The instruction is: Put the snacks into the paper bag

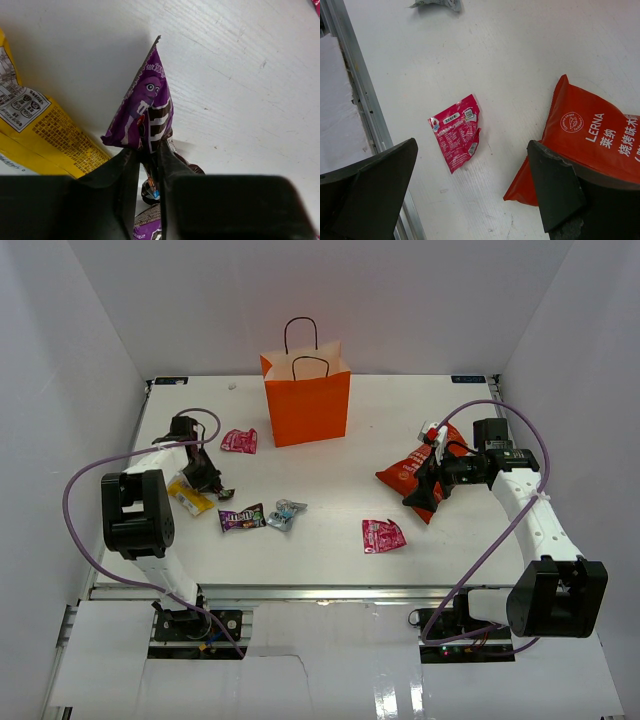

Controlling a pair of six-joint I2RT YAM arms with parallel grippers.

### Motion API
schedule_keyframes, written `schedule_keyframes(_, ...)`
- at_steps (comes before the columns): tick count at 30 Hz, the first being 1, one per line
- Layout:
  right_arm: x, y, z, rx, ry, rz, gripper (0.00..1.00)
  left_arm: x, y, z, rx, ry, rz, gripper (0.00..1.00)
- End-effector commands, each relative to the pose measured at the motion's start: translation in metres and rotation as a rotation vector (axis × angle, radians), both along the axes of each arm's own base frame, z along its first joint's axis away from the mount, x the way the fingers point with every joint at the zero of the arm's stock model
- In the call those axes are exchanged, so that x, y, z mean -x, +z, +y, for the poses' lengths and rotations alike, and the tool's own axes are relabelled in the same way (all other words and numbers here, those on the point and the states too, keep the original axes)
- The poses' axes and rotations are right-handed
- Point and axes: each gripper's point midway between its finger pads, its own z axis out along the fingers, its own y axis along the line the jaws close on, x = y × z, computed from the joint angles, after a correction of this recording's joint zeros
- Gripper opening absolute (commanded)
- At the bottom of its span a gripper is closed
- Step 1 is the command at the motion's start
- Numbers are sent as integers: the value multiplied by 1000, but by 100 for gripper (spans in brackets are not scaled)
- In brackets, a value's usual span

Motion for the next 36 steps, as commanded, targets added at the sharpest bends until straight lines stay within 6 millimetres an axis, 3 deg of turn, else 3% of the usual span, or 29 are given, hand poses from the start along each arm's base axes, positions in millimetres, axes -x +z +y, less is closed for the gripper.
schedule_keyframes(1, -6, 19, 4, -26, 15, -63, 96, -12, 24, -3, 3, -23, -79, 25)
schedule_keyframes(4, -6, 21, 4, -29, 15, -65, 96, -21, 49, -4, -5, -31, -155, 19)
schedule_keyframes(8, -6, 23, 4, -32, 12, -67, 96, -35, 98, -13, -4, -59, -317, 17)
schedule_keyframes(11, -4, 23, 5, -39, 14, -60, 96, -48, 157, -21, -21, -97, -524, 16)
schedule_keyframes(12, -3, 22, 6, -42, 16, -55, 96, -51, 174, -38, -18, -144, -583, 16)
schedule_keyframes(14, -3, 22, 6, -47, 17, -50, 96, -61, 227, -53, -29, -195, -754, 16)
schedule_keyframes(16, -2, 22, 7, -51, 17, -47, 96, -69, 259, -64, -29, -236, -845, 16)
schedule_keyframes(17, -2, 23, 7, -54, 19, -48, 96, -76, 294, -75, -32, -275, -934, 15)
schedule_keyframes(21, -1, 25, 8, -58, 23, -54, 96, -99, 361, -100, -61, -360, -1089, 14)
schedule_keyframes(23, 1, 23, 8, -61, 24, -48, 96, -113, 373, -112, -70, -395, -1125, 14)
schedule_keyframes(24, 1, 24, 8, -61, 24, -51, 96, -117, 393, -116, -82, -406, -1173, 14)
schedule_keyframes(25, 2, 23, 8, -61, 24, -51, 96, -121, 400, -121, -86, -413, -1196, 14)
schedule_keyframes(28, 5, 20, 9, -67, 28, -43, 96, -141, 411, -138, -89, -438, -1233, 14)
schedule_keyframes(32, 7, 19, 9, -69, 30, -40, 96, -164, 410, -170, -118, -470, -1259, 14)
schedule_keyframes(33, 7, 19, 9, -69, 29, -41, 96, -174, 398, -177, -129, -477, -1243, 14)
schedule_keyframes(34, 8, 19, 9, -71, 31, -38, 96, -176, 407, -183, -154, -467, -1266, 14)
schedule_keyframes(36, 9, 19, 10, -72, 32, -40, 96, -185, 404, -182, -197, -432, -1267, 14)
